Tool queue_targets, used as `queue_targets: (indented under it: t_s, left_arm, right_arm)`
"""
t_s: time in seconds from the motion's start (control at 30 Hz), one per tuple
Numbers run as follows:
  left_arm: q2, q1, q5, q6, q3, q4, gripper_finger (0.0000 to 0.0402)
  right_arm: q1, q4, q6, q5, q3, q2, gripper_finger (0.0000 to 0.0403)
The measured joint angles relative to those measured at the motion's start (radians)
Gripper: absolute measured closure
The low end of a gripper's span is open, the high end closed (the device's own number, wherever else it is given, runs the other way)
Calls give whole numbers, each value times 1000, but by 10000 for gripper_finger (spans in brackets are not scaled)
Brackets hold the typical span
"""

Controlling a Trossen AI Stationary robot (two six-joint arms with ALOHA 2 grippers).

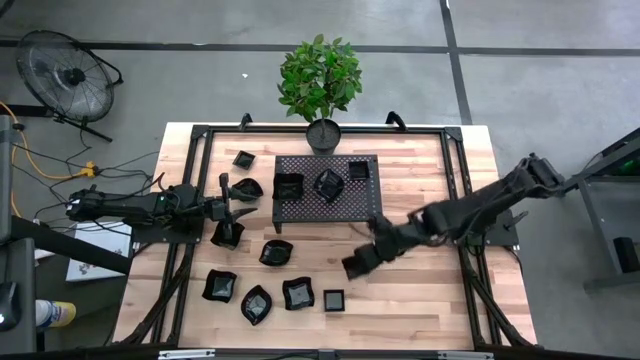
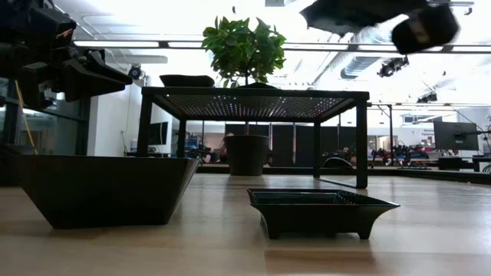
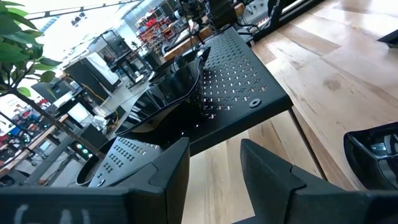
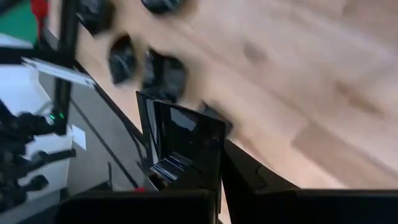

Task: Pick & Place Mini shaped plates
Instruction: Stack the black square plate on top of the other black square plates on the shelf

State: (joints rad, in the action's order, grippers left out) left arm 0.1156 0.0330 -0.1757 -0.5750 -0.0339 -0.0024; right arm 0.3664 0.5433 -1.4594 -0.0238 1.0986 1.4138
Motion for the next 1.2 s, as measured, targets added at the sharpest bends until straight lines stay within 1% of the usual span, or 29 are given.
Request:
queue_targets:
  t_s: [0.17, 0.33, 0.5, 0.63, 0.77, 0.97, 1.1, 1.2]
  left_arm:
    - [0, 0, 0, 0, 0, 0, 261]
    - [0, 0, 0, 0, 0, 0, 261]
    - [0, 0, 0, 0, 0, 0, 261]
    - [0, 0, 0, 0, 0, 0, 261]
    - [0, 0, 0, 0, 0, 0, 261]
    - [0, 0, 0, 0, 0, 0, 261]
    - [0, 0, 0, 0, 0, 0, 261]
    - [0, 0, 0, 0, 0, 0, 261]
  right_arm:
    - [-128, 70, 101, -20, 57, -57, 395]
    - [-276, 119, 194, -18, 62, -124, 398]
    - [-447, 127, 303, 66, 62, -158, 401]
    - [-582, 128, 381, 150, 62, -159, 397]
    - [-693, 129, 435, 209, 62, -146, 395]
    - [-820, 130, 484, 309, 62, -87, 399]
    - [-859, 123, 523, 368, 62, -40, 394]
    - [-875, 118, 531, 376, 62, -21, 390]
